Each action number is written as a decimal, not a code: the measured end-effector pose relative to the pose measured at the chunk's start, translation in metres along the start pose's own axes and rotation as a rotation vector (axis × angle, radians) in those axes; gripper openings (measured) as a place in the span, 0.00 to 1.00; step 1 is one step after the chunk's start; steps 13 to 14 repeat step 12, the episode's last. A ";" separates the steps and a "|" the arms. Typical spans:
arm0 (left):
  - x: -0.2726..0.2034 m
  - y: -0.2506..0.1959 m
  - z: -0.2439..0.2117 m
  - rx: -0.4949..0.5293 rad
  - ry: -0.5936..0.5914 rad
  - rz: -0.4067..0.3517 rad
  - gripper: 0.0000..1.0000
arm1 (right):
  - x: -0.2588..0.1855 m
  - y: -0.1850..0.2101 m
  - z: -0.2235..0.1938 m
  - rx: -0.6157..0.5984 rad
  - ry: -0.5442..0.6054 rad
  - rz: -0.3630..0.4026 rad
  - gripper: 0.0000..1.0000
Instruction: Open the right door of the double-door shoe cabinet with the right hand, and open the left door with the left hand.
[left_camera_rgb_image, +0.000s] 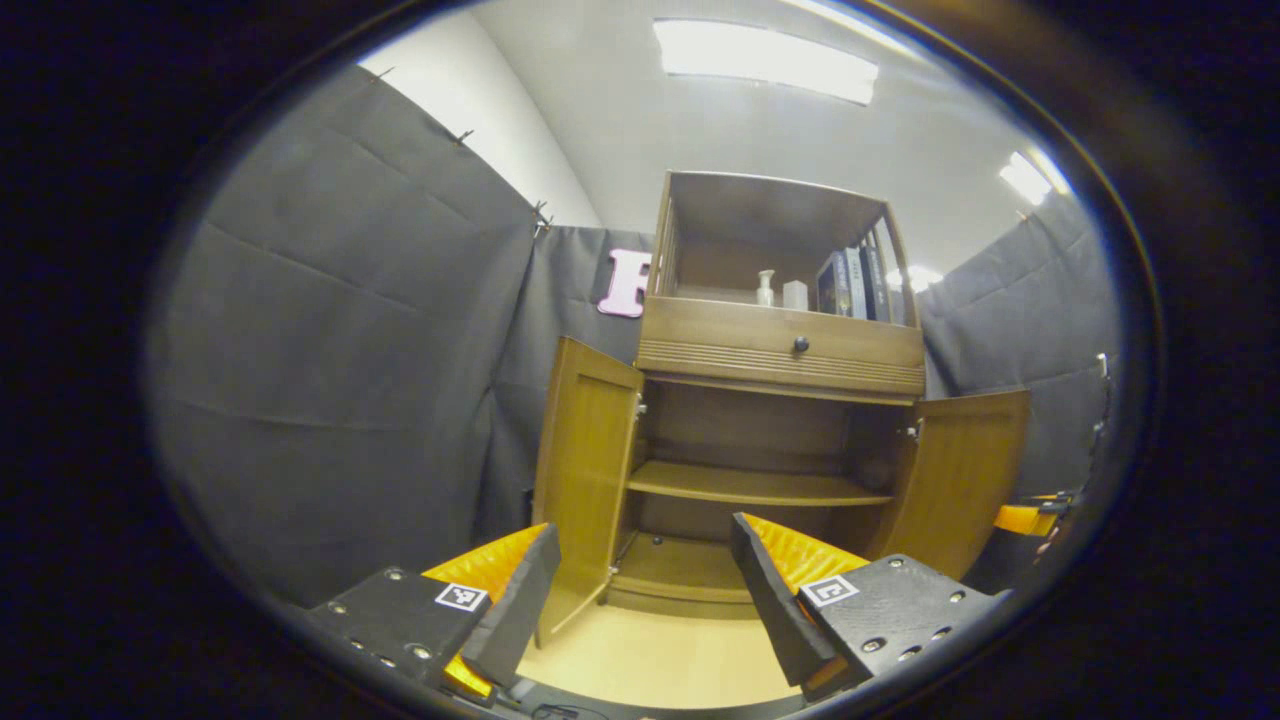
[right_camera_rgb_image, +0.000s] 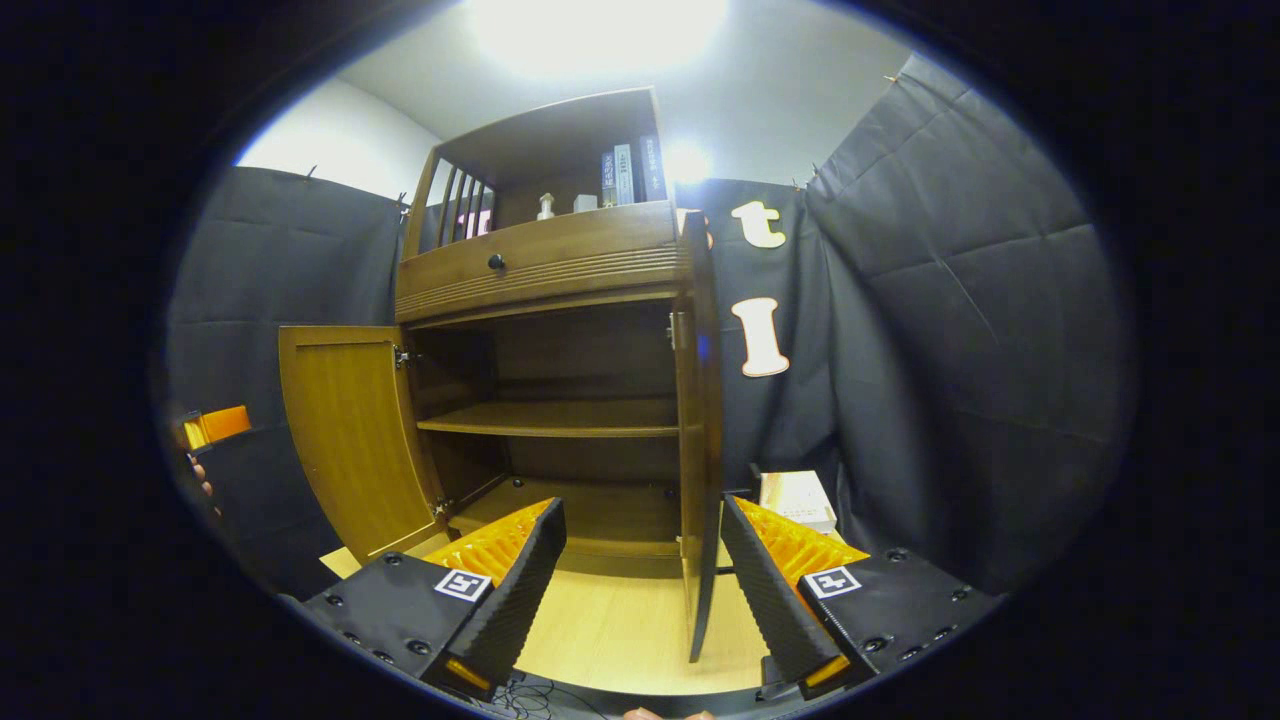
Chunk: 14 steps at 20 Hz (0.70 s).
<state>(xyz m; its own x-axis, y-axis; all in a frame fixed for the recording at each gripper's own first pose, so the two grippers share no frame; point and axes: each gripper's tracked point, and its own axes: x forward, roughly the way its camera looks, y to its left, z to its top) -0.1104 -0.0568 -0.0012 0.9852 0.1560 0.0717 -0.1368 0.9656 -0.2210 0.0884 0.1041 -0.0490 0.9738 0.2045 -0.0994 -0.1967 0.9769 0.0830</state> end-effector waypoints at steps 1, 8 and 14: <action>-0.001 -0.008 -0.002 -0.012 0.004 -0.002 1.00 | -0.005 -0.008 -0.001 0.010 -0.002 -0.009 0.98; 0.014 -0.042 -0.014 0.006 0.050 -0.074 1.00 | -0.019 -0.024 -0.010 0.028 0.016 -0.072 0.98; 0.028 -0.044 -0.020 0.016 0.066 -0.098 1.00 | -0.014 -0.012 -0.018 0.019 0.042 -0.088 0.92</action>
